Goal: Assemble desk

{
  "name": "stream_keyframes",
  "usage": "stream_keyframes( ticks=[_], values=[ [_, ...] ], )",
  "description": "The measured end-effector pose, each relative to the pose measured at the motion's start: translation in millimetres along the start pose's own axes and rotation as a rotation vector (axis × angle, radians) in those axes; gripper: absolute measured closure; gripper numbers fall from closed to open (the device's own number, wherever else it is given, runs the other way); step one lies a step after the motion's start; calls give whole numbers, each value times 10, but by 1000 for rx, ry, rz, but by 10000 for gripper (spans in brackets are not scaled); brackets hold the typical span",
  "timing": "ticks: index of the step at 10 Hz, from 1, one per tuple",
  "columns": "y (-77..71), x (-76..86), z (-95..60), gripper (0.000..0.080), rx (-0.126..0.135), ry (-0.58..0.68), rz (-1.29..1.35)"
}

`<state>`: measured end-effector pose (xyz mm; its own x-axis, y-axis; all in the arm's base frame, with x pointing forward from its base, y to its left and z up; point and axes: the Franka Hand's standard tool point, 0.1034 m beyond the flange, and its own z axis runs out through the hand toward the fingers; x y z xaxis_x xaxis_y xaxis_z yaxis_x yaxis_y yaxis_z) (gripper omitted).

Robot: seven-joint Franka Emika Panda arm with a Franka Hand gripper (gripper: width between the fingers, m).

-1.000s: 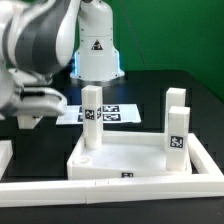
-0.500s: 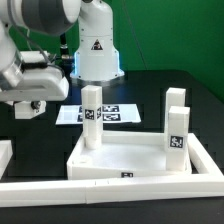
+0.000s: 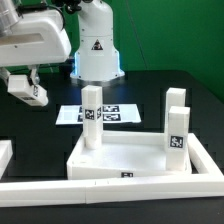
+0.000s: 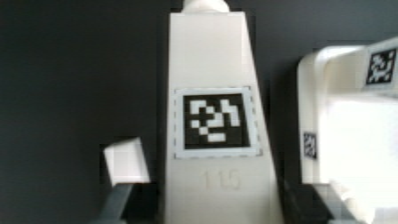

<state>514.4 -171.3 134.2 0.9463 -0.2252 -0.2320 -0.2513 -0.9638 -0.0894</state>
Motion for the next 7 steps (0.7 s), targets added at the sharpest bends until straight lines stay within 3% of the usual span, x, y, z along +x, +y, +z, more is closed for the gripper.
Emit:
stream_keyframes(
  ticks=[2, 3, 4, 5, 6, 7],
  values=[
    [-5, 64, -10, 512, -19, 127, 7],
    [-145, 91, 26, 512, -58, 270, 11],
    [-366, 59, -43, 512, -49, 317, 26],
    [-612, 176, -320, 512, -34, 414, 45],
    [-872, 284, -621, 512, -13, 596, 89],
    [-1022, 228, -672, 512, 15, 638, 111]
  ],
)
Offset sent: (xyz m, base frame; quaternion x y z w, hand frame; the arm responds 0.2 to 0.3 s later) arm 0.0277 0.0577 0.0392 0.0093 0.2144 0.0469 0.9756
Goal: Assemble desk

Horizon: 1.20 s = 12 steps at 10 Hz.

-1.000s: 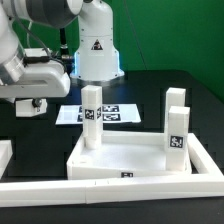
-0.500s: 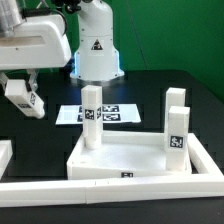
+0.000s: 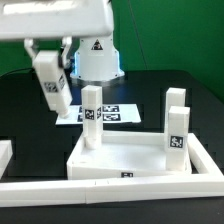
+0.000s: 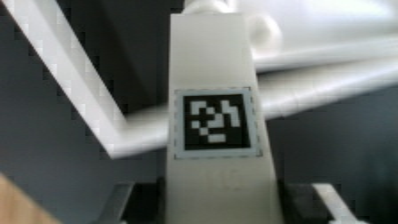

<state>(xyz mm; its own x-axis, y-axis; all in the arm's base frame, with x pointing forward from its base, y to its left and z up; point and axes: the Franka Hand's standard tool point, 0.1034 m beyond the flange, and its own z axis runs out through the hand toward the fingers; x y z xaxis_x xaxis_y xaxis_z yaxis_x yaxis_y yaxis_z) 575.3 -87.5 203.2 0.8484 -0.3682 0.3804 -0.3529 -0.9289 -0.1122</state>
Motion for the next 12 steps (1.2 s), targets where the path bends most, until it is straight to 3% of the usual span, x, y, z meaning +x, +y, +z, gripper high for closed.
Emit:
stream_keyframes(
  ticks=[1, 4, 6, 8, 10, 12],
  values=[
    [-53, 75, -57, 512, -3, 93, -3],
    [57, 48, -16, 512, -53, 258, -41],
    [69, 10, 60, 512, -62, 250, -43],
    [-103, -5, 211, 512, -60, 226, -62],
    [-160, 4, 364, 512, -73, 223, -75],
    [-237, -106, 540, 512, -83, 209, -99]
  ],
)
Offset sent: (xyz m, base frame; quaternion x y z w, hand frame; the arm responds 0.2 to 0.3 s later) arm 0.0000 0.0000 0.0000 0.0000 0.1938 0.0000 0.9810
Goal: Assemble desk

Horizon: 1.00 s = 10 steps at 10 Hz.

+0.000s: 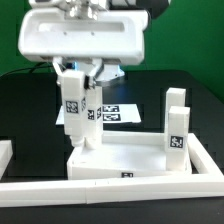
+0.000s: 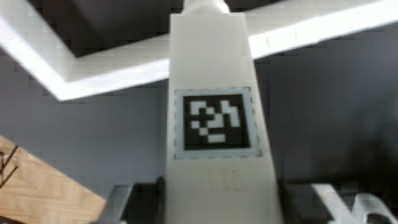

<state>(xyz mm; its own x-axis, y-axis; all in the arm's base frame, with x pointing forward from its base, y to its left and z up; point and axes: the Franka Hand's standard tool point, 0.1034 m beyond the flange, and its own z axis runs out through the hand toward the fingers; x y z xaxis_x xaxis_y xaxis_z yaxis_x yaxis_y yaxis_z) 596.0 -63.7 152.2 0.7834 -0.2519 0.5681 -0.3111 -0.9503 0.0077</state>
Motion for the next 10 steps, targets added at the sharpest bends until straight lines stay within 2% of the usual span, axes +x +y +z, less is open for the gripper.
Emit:
stream_keyframes(
  ticks=[6, 10],
  values=[
    [-42, -200, 150, 512, -11, -30, -26],
    [-49, -186, 168, 512, -14, -13, -32]
  ],
)
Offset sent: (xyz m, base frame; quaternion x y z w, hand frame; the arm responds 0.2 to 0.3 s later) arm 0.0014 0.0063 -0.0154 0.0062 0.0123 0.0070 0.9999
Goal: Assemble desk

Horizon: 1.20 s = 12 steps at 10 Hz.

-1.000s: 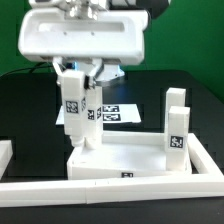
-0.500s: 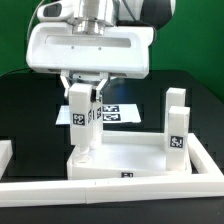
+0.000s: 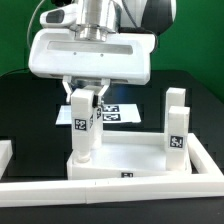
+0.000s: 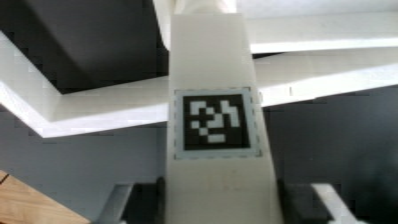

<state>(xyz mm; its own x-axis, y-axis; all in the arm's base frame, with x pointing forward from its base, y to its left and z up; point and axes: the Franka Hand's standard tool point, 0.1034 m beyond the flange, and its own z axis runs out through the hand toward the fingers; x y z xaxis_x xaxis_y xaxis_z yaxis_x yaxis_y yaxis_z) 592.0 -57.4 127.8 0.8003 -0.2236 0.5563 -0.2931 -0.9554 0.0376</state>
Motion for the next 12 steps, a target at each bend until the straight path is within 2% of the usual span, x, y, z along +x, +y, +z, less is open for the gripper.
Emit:
stream_keyframes(
  ticks=[7, 12],
  values=[
    [15, -78, 87, 512, -16, 19, -19],
    [91, -77, 102, 512, -28, 38, -24]
  ],
)
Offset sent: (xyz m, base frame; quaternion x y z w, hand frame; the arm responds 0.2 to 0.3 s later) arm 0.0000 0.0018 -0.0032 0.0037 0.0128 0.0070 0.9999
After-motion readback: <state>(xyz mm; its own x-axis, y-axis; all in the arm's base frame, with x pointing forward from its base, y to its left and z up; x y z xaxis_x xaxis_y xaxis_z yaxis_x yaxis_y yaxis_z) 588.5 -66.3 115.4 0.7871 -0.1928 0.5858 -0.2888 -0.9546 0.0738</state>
